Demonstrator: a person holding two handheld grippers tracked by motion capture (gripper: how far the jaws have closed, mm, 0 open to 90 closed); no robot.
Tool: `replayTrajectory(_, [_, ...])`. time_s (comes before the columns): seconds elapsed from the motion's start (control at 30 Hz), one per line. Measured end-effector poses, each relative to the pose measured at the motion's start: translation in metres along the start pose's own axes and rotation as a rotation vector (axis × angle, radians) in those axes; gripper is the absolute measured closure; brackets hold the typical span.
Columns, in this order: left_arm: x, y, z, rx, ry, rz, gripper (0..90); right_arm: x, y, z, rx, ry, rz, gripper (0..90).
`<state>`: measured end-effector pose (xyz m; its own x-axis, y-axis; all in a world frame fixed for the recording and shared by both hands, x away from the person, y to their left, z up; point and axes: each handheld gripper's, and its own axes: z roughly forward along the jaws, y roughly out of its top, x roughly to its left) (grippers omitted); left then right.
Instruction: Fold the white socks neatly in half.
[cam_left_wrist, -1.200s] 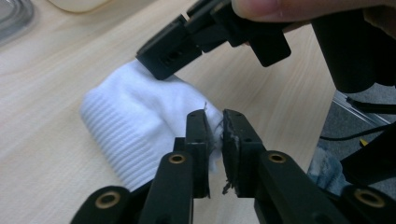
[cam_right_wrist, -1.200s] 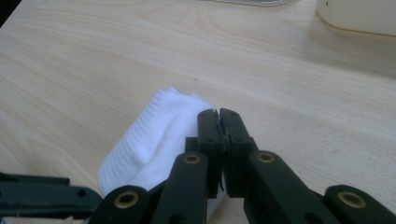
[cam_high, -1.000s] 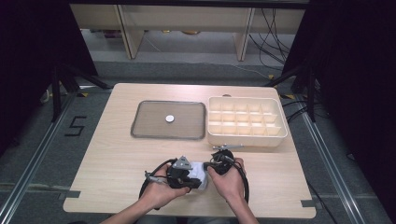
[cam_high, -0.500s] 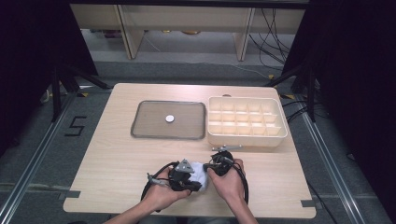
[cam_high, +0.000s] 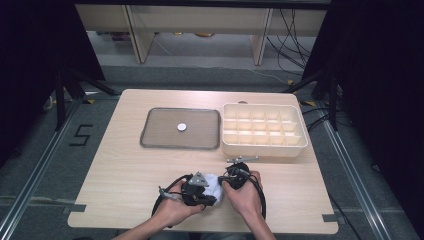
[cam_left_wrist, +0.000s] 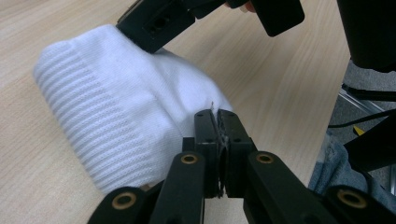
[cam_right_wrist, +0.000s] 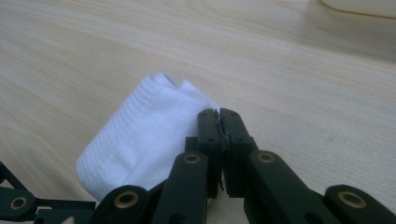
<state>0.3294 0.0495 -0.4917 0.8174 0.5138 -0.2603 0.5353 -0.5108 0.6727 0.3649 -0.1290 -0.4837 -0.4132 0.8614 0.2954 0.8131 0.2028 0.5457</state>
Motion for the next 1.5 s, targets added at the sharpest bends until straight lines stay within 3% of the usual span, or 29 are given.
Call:
replayTrajectory(0.13, [-0.001, -0.001, -0.001, -0.013, -0.002, 0.001, 86.9, 0.001, -0.001, 0.001, -0.02, -0.005, 0.006, 88.3])
replayTrajectory(0.2, [0.0, -0.001, -0.004, -0.019, -0.003, 0.004, 86.2, 0.0, 0.0, 0.0, 0.0, -0.002, -0.001, 87.9])
replayTrajectory(0.27, [0.0, 0.0, -0.01, -0.034, -0.002, 0.01, 84.9, 0.001, 0.0, 0.0, -0.026, -0.001, 0.011, 86.5])
replayTrajectory(0.33, [0.0, 0.0, -0.017, -0.052, -0.013, 0.007, 82.5, 0.0, 0.0, -0.001, -0.02, -0.009, -0.011, 84.0])
replayTrajectory(0.4, [0.001, -0.001, -0.027, -0.067, -0.003, 0.015, 79.7, 0.002, 0.001, -0.004, -0.018, 0.005, 0.028, 81.5])
replayTrajectory(0.47, [0.004, -0.002, -0.035, -0.084, 0.0, 0.005, 77.5, 0.0, 0.002, -0.004, -0.051, 0.009, 0.0, 79.4])
replayTrajectory(0.5, [0.006, -0.002, -0.041, -0.095, 0.003, 0.002, 75.8, -0.001, 0.002, -0.005, -0.039, 0.002, -0.003, 78.4])
replayTrajectory(0.53, [0.008, -0.003, -0.045, -0.099, 0.017, -0.005, 73.3, -0.001, 0.002, -0.005, -0.075, 0.002, -0.01, 77.4])
replayTrajectory(0.63, [0.018, -0.005, -0.052, -0.134, 0.046, 0.001, 67.0, 0.0, 0.004, -0.009, -0.046, 0.0, 0.016, 73.7])
replayTrajectory(0.67, [0.021, -0.006, -0.053, -0.138, 0.055, -0.003, 65.7, -0.002, 0.005, -0.009, -0.064, 0.014, -0.018, 71.8])
replayTrajectory(0.77, [0.026, -0.006, -0.053, -0.15, 0.055, -0.032, 64.1, 0.001, 0.007, -0.013, -0.058, 0.004, 0.036, 65.7])
replayTrajectory(0.83, [0.028, -0.006, -0.051, -0.153, 0.05, -0.035, 63.1, -0.002, 0.01, -0.014, -0.088, 0.021, 0.006, 61.7])
replayTrajectory(0.9, [0.028, -0.006, -0.049, -0.15, 0.05, -0.041, 61.8, 0.0, 0.011, -0.016, -0.083, 0.027, 0.034, 58.3])
replayTrajectory(1.1, [0.031, -0.007, -0.048, -0.155, 0.057, -0.057, 55.9, -0.001, 0.013, -0.018, -0.063, 0.036, 0.027, 46.5])
replayTrajectory(1.17, [0.032, -0.007, -0.049, -0.16, 0.06, -0.058, 53.1, -0.003, 0.012, -0.018, -0.055, 0.074, 0.04, 42.9])
replayTrajectory(1.3, [0.034, -0.007, -0.052, -0.167, 0.066, -0.064, 50.0, -0.002, 0.012, -0.019, -0.06, 0.064, 0.041, 32.5])
replayTrajectory(1.33, [0.035, -0.007, -0.052, -0.169, 0.064, -0.071, 49.6, -0.003, 0.012, -0.02, -0.065, 0.079, 0.032, 31.6])
replayTrajectory(1.37, [0.036, -0.007, -0.053, -0.166, 0.063, -0.068, 49.3, -0.001, 0.012, -0.021, -0.06, 0.109, 0.068, 30.7])
replayTrajectory(1.4, [0.037, -0.007, -0.054, -0.169, 0.066, -0.071, 49.1, -0.001, 0.013, -0.021, -0.058, 0.113, 0.073, 30.6])
replayTrajectory(1.43, [0.038, -0.007, -0.054, -0.175, 0.065, -0.073, 48.9, -0.003, 0.013, -0.022, -0.072, 0.135, 0.047, 30.6])
replayTrajectory(1.5, [0.039, -0.007, -0.054, -0.176, 0.068, -0.077, 48.7, -0.003, 0.013, -0.024, -0.081, 0.135, 0.049, 30.6])
